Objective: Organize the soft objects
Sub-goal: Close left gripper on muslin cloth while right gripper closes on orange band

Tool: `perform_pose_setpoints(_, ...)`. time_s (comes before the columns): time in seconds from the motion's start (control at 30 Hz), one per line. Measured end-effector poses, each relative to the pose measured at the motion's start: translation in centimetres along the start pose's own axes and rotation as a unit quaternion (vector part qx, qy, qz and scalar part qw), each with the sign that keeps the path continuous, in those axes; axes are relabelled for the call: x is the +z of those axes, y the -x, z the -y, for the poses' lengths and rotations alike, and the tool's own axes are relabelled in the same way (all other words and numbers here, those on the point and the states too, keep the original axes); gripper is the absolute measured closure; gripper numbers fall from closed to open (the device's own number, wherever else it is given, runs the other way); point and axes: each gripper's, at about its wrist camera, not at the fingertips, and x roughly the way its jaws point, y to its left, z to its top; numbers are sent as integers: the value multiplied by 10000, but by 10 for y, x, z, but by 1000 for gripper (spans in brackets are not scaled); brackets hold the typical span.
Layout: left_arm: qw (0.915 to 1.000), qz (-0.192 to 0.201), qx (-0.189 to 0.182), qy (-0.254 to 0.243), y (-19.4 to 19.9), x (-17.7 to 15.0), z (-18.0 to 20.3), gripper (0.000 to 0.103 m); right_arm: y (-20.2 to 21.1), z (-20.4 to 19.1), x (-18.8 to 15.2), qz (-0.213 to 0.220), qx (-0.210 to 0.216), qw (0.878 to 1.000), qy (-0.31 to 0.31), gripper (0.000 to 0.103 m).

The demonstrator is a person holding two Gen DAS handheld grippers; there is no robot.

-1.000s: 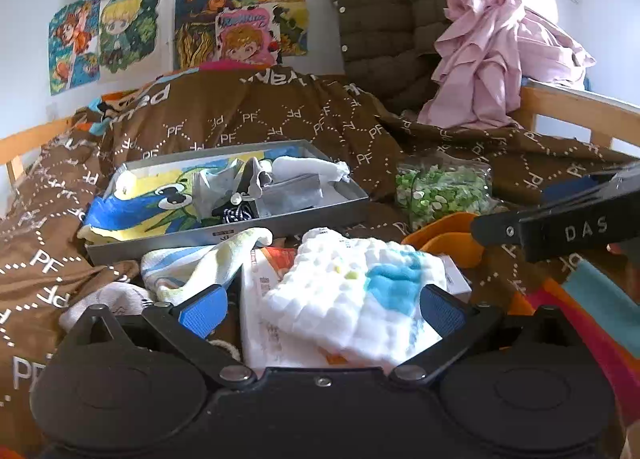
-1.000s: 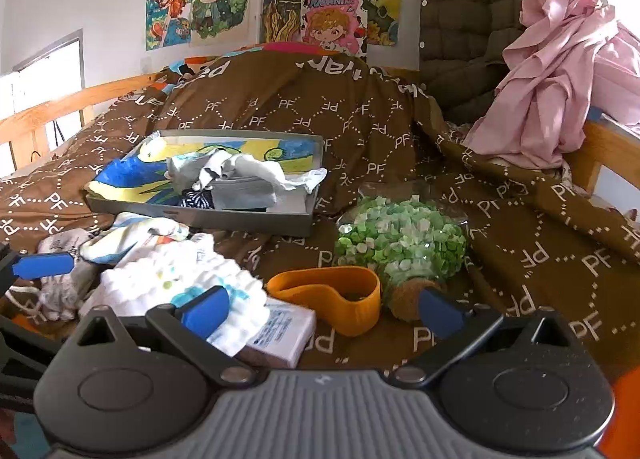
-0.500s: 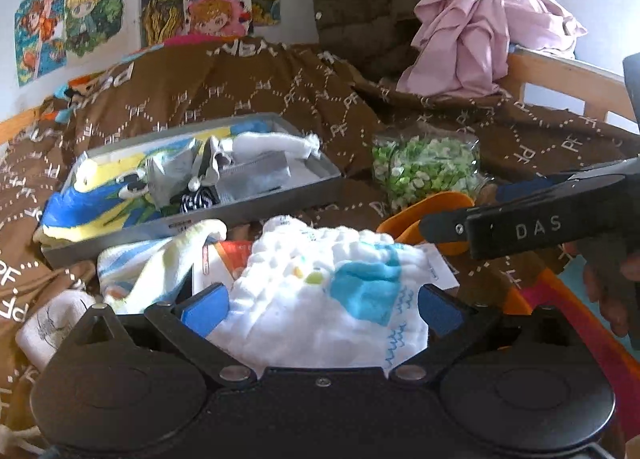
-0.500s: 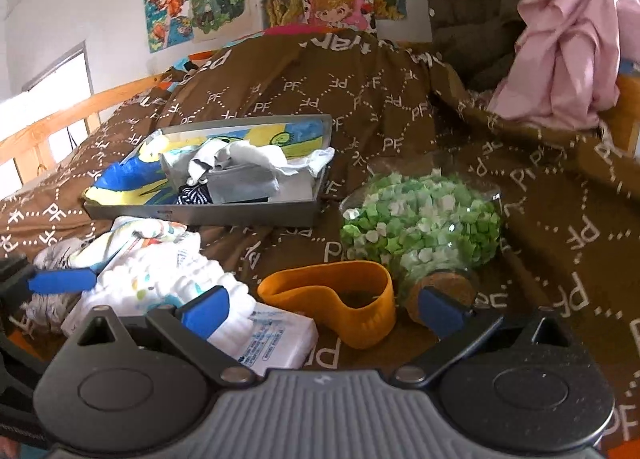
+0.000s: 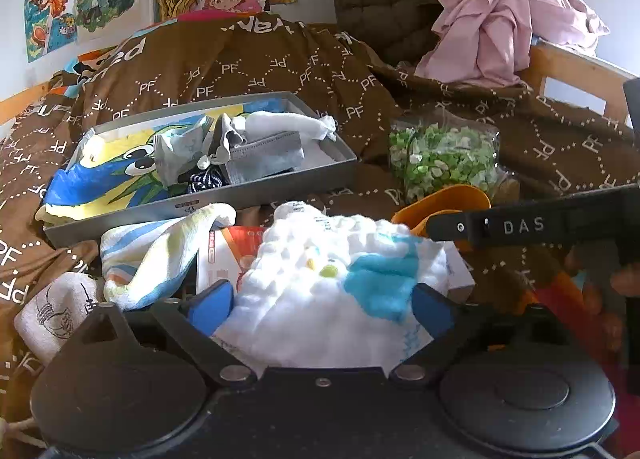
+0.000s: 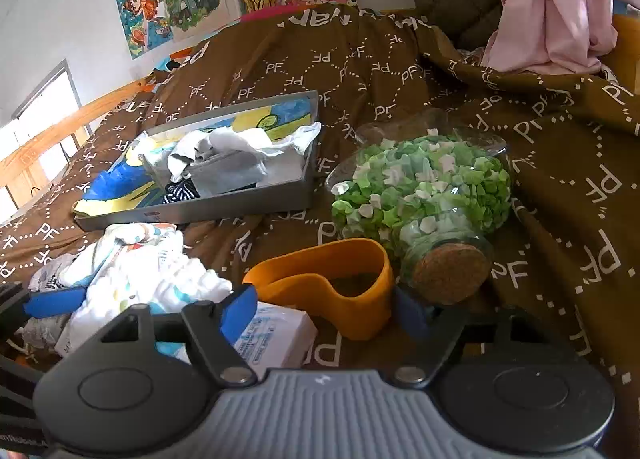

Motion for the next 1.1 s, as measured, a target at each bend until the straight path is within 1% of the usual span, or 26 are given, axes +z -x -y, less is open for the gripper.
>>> perform_pose_setpoints(0.03, 10000, -56, -15, 16, -1, 0, 0, 16, -1, 0, 0, -16, -27, 10000, 8, 32)
perform_pose_setpoints(0.07, 10000, -66, -20, -14, -1, -1, 0, 18, -1, -1, 0, -6, -65, 10000, 15, 37)
perform_pose_setpoints(0.1, 9999, -72, -45, -69, -1, -1, 1, 23, -1, -1, 0, 9, -99, 9999, 24, 39)
perform_pose_setpoints(0.13, 9999, -88, -77, -118, -1, -1, 2, 25, -1, -1, 0, 12, -129, 9999, 32, 45)
perform_pose_setpoints(0.2, 9997, -107, -123, -190, -1, -2, 5, 36, -2, 0, -1, 10, -175, 9998, 27, 50)
perform_pose_setpoints(0.23, 9996, -110, -138, -200, -1, -2, 6, 39, -2, 0, -1, -3, -200, 9998, 29, 54)
perform_pose_setpoints(0.27, 9996, -113, -143, -198, -1, -2, 6, 45, -2, 0, -1, -3, -222, 9997, 37, 57)
perform_pose_setpoints(0.3, 9996, -119, -149, -192, -1, -2, 7, 51, -2, 0, -1, 2, -237, 9997, 46, 59)
perform_pose_setpoints(0.37, 9997, -133, -166, -153, -1, -2, 6, 59, -2, -1, -1, 0, -257, 9996, 63, 68)
perform_pose_setpoints(0.43, 9996, -154, -210, -103, -1, -2, 5, 66, -1, -2, -1, 13, -300, 9995, 82, 72)
perform_pose_setpoints(0.5, 9993, -201, -298, -104, -2, -2, 6, 76, -1, -2, -1, 1, -307, 9995, 80, 74)
perform_pose_setpoints(0.63, 9992, -277, -292, -74, 0, 0, 9, 80, 0, -5, -2, -31, -341, 9993, 175, 81)
perform_pose_setpoints(0.77, 9995, -216, -172, 178, 9, 5, 3, 82, 4, -10, -3, 31, -349, 9989, 321, 87)
perform_pose_setpoints(0.97, 9985, 98, 113, 524, 33, 19, -13, 83, 23, -17, 0, 426, -312, 9972, 520, 91)
perform_pose_setpoints(1.1, 9974, 450, 308, 467, 50, 35, -21, 83, 38, -23, 5, 841, -304, 9941, 609, 91)
